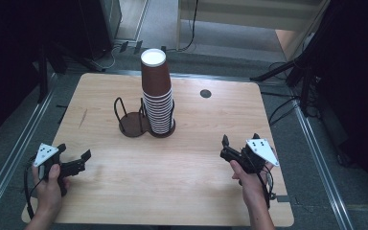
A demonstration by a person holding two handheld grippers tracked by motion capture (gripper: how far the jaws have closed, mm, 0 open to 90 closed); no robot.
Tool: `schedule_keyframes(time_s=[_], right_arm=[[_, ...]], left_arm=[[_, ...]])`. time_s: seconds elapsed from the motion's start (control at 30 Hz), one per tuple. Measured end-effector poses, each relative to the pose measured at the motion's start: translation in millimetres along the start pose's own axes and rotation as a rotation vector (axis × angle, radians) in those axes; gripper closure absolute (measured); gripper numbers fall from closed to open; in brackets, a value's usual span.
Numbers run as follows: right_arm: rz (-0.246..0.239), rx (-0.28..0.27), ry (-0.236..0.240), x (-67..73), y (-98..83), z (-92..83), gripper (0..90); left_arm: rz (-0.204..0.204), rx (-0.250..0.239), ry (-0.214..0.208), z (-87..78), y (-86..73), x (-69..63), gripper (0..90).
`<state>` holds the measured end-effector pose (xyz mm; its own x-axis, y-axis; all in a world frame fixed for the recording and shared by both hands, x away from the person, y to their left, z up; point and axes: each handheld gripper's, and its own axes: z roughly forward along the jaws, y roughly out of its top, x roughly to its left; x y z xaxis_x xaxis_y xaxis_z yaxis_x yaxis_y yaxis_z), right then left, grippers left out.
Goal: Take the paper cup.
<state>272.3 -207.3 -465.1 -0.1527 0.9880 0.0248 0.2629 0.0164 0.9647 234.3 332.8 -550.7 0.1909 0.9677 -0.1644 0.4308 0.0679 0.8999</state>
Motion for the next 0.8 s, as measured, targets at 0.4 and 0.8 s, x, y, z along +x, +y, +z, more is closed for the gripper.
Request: schedule_keyframes(time_s=[0.4, 0.8], right_arm=[[-0.027, -0.017, 0.056, 27.3, 14.8, 10.2, 1.0], [-0.035, -0.040, 0.099, 47.8, 27.7, 15.7, 1.1]], left_arm=[[0.011, -0.008, 0.002, -2.0, -1.2, -1.2, 0.0], [0.016, 0.001, 0.001, -1.6, -0.8, -1.2, 0.0]])
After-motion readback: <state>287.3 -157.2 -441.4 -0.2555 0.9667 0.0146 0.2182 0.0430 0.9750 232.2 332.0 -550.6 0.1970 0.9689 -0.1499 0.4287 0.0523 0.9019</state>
